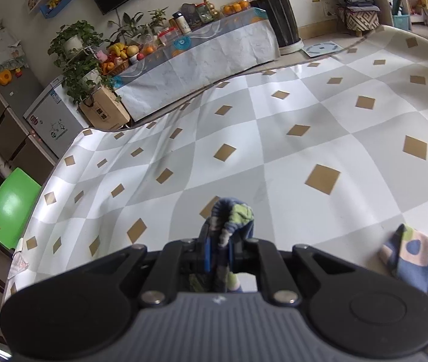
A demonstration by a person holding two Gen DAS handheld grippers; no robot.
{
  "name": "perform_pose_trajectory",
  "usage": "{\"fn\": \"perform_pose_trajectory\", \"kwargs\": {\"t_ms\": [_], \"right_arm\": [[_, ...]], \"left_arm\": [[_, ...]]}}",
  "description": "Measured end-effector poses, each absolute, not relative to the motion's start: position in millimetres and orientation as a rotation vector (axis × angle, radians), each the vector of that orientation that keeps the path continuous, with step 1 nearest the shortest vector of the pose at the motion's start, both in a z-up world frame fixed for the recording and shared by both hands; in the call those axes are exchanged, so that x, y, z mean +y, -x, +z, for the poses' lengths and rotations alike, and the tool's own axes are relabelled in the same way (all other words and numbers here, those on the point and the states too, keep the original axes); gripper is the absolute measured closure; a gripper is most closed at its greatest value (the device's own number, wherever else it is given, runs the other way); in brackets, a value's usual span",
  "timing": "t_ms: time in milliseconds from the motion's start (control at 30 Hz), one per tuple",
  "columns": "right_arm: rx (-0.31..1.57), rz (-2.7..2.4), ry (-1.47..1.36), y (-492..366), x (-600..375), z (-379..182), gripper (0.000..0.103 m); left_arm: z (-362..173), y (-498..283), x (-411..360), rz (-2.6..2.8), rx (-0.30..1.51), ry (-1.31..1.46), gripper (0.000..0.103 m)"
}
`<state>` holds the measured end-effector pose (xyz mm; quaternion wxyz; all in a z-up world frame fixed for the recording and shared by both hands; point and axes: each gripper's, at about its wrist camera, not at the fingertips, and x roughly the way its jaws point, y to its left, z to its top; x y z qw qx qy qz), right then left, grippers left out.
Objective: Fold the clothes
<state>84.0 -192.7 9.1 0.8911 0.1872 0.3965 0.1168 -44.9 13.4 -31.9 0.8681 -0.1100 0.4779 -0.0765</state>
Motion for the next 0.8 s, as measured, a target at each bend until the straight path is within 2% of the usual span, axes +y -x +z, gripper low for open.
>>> {"fn": "perform_pose_trajectory", "kwargs": {"t_ms": [800], "right_arm": [[0.844, 0.215, -0.466, -80.7, -215.1, 3.0, 0.093]], "left_arm": [[2.7, 85.6, -32.8, -0.446, 0.912, -0.095, 0.035]]}}
